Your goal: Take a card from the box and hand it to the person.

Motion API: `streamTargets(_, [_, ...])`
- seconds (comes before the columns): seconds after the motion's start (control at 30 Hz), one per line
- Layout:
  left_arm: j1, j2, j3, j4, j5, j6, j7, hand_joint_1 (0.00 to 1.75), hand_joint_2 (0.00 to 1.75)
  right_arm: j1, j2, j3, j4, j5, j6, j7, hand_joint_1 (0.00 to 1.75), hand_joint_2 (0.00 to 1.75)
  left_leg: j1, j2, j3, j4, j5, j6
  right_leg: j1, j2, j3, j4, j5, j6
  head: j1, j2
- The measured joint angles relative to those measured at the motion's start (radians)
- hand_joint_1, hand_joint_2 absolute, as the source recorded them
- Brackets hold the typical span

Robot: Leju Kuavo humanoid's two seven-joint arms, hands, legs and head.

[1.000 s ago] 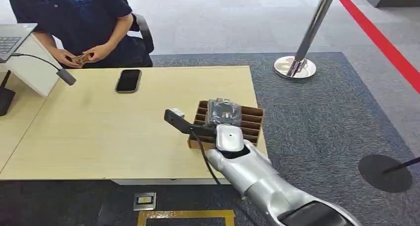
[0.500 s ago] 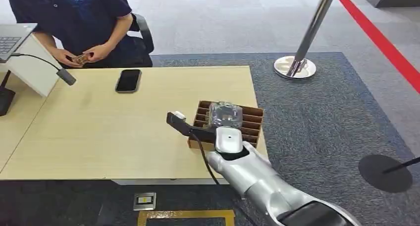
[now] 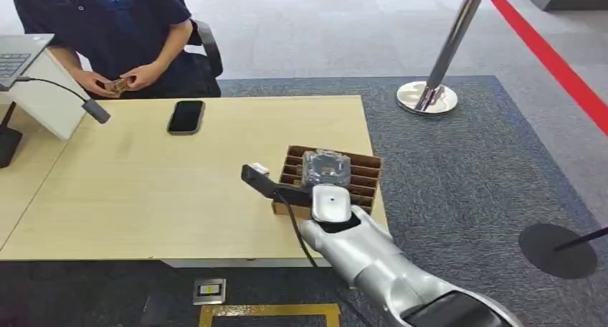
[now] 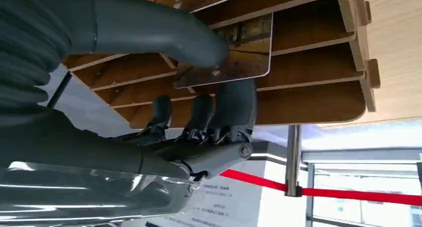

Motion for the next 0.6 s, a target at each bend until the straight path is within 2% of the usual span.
streamTargets(0.1, [0.0,0.0,0.0,0.0,0.002,0.0,-0.001,0.0,0.0,0.0,0.0,0.0,0.003,0.0,-0.001,-0.001,1.29,1.75,0.0,0.0,0.0,0.0,0.0,0.0,0.0,0.0,0.0,0.0,0.0,0.0,0.0,0.0])
streamTargets(0.4, [0.0,0.0,0.0,0.0,0.003,0.0,-0.002,0.0,0.0,0.001,0.001,0.0,0.003,0.0,-0.003,-0.002,1.33,1.75,0.0,0.0,0.0,0.0,0.0,0.0,0.0,0.0,0.0,0.0,0.0,0.0,0.0,0.0])
streamTargets(0.5, [0.0,0.0,0.0,0.0,0.003,0.0,-0.002,0.0,0.0,0.001,0.001,-0.001,0.003,-0.001,-0.004,-0.004,1.45,1.75,0.0,0.0,0.0,0.0,0.0,0.0,0.0,0.0,0.0,0.0,0.0,0.0,0.0,0.0])
streamTargets(0.6, [0.0,0.0,0.0,0.0,0.003,0.0,-0.002,0.0,0.0,0.001,0.001,-0.001,0.002,-0.002,-0.01,-0.011,1.5,1.75,0.0,0.0,0.0,0.0,0.0,0.0,0.0,0.0,0.0,0.0,0.0,0.0,0.0,0.0])
